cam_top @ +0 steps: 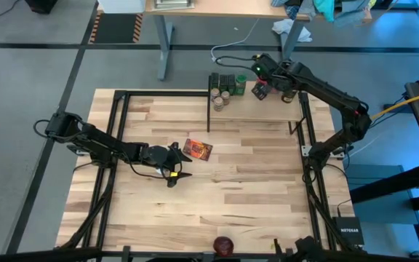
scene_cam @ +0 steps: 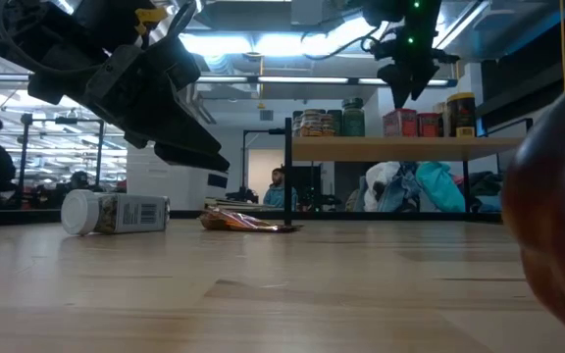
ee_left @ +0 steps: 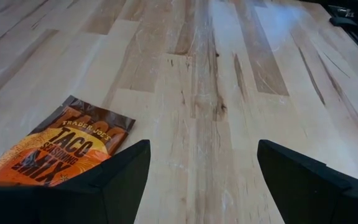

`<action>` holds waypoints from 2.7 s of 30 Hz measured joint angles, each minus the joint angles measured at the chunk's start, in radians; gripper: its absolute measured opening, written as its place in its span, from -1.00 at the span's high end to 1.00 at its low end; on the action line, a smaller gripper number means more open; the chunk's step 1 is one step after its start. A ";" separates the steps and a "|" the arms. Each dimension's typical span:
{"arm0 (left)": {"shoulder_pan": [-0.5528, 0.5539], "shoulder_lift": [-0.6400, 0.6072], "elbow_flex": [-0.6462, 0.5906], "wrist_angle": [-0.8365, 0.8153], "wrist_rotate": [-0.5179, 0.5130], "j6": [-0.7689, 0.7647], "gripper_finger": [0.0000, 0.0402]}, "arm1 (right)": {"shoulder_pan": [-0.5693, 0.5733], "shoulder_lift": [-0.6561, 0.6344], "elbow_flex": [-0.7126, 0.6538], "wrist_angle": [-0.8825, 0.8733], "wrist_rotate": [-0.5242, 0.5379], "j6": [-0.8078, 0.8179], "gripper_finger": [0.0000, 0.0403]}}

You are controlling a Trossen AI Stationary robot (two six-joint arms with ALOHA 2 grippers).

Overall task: Shelf spices
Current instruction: Put the red seasoning can on the shelf

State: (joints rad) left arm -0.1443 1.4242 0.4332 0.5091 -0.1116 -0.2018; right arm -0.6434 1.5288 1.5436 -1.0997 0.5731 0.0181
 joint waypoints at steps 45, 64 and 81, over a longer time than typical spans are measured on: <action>0.000 0.000 0.000 0.000 0.000 0.000 -0.44 | 0.013 0.098 0.036 0.106 0.046 -0.025 -0.64; 0.000 0.000 0.000 -0.001 0.000 -0.001 -0.44 | -0.018 0.098 0.036 0.115 0.093 -0.001 -0.64; -0.002 0.000 0.000 -0.002 0.000 -0.020 -0.44 | 0.247 -0.024 0.049 -0.175 0.132 0.107 -0.64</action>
State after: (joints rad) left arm -0.1459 1.4242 0.4332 0.5068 -0.1116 -0.2218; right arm -0.3968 1.5046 1.5925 -1.2742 0.7048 0.1249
